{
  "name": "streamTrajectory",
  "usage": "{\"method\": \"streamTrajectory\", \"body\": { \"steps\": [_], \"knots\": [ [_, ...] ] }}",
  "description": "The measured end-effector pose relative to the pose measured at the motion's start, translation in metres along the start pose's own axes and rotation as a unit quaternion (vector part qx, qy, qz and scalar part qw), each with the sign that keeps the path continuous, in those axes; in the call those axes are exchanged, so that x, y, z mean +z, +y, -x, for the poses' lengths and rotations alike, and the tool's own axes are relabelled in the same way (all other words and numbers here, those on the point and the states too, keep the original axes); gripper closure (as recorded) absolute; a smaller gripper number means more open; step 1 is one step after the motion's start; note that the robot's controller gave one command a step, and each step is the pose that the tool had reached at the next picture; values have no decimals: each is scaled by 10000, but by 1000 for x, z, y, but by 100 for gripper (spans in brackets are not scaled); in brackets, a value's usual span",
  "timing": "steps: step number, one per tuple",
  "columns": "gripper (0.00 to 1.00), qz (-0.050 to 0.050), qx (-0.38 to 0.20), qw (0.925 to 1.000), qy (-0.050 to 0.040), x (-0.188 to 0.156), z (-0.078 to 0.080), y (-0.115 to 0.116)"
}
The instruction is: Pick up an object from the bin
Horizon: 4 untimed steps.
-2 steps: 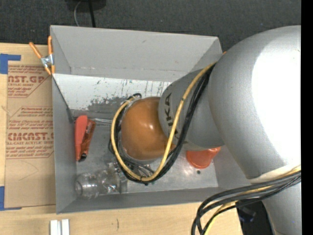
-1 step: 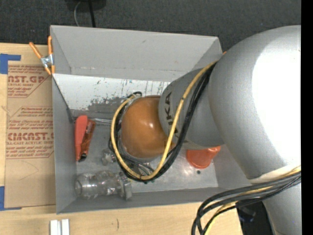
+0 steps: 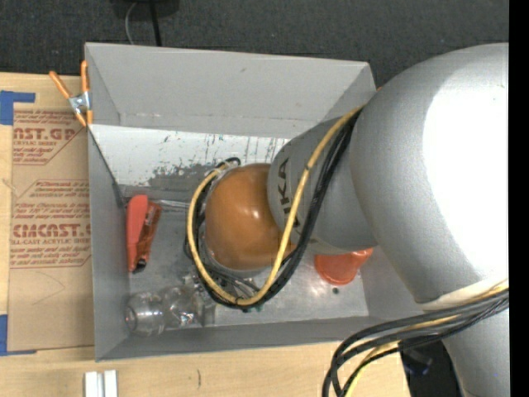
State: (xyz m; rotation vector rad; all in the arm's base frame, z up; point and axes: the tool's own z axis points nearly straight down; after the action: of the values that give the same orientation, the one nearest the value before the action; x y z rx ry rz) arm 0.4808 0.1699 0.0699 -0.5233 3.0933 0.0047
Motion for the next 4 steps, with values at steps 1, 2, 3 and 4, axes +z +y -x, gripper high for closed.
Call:
{"method": "streamTrajectory", "body": {
  "steps": [1,2,3,4],
  "knots": [
    [0,-1,2,10000,-71,-2,3,0],
    [0,-1,2,10000,-63,-2,3,0],
    [0,-16,-278,9996,-80,-1,9,17],
    [100,-82,-335,9994,-1,0,36,57]
  ]
}}
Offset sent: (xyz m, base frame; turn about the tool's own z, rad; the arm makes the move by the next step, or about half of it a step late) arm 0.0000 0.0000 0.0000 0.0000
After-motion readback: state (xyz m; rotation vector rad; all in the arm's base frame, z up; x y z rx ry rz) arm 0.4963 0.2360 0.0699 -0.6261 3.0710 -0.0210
